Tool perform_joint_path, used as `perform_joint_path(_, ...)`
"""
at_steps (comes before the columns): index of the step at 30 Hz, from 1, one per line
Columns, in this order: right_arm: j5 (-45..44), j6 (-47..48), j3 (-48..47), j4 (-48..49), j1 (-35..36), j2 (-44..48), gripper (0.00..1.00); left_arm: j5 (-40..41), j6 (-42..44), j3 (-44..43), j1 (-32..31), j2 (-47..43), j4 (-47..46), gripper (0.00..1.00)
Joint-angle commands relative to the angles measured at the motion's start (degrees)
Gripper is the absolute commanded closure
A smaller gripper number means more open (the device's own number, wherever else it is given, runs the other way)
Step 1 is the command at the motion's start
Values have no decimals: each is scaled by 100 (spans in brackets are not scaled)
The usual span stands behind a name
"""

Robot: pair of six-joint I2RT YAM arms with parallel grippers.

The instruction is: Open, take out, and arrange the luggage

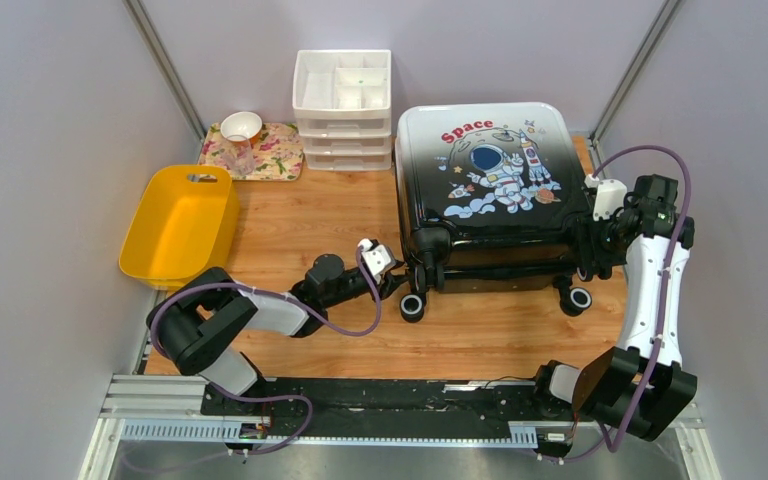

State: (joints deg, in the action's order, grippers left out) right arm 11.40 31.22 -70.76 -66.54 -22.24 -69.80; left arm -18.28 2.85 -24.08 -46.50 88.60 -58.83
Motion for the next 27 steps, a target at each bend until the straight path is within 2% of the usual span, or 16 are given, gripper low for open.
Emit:
perform_joint_path(1,-199,103,273,71,35,-236,55,53,-22,-247,-70,105,-393,57)
perform_joint_path(5,-366,112,326,124,35,-271,58,272,40,-221,-70,70,-349,76)
perform_joint_path(6,-401,138,335,133,35,-280,62,316,49,-194,-70,53,-340,96)
perform_joint_path(7,-428,147,344,142,35,-297,63,369,66,-185,-70,9,-331,100)
perform_joint_path(8,-506,156,344,159,35,-332,66,439,92,-142,-78,-79,-314,100)
perform_joint_path(11,-665,191,309,186,35,-394,87,458,224,-10,-17,-316,-226,100)
perform_joint_path(12,-709,200,300,186,44,-411,100,388,242,8,27,-369,-139,100)
perform_joint_path(19,-797,393,282,256,-52,-350,100,-271,269,-211,1027,-159,117,100)
perform_joint_path(23,-762,516,291,256,-52,-306,100,-885,321,-799,1327,358,48,100)
perform_joint_path(27,-762,551,309,265,-52,-306,100,-1019,523,-1327,1477,948,-172,100)
